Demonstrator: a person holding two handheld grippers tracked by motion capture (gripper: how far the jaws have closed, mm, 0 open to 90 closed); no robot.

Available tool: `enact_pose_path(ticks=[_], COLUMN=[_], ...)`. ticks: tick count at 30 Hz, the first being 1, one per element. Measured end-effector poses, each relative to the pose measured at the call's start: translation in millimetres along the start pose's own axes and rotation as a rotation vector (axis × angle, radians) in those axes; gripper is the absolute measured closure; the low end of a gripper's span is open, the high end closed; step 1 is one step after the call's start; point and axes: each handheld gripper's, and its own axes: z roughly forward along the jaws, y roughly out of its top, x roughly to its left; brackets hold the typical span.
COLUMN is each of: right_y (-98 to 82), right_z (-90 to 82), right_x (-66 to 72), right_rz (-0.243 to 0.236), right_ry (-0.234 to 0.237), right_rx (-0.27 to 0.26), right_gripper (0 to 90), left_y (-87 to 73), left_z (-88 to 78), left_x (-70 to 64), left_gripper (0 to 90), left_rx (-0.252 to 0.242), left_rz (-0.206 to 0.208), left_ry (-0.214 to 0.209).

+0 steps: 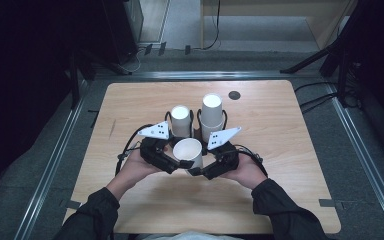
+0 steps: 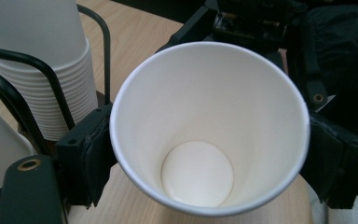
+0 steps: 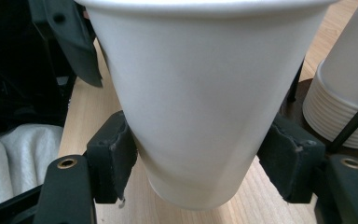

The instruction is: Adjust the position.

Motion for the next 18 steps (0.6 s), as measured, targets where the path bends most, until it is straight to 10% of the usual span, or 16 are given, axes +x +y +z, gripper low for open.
enact_pose_path(ticks=[18], right_y=[1.7], right_z=[3.9], right_x=[0.3], right_rz=[0.002], right_ry=[0.004], right_rx=[0.009], right_gripper=[32.2], left_y=[-1.5], left_z=[-1.3], left_x=[-3.8], left_gripper=[21.7], left_rx=[0.006], left_rz=[0.028], left_ry=[0.023])
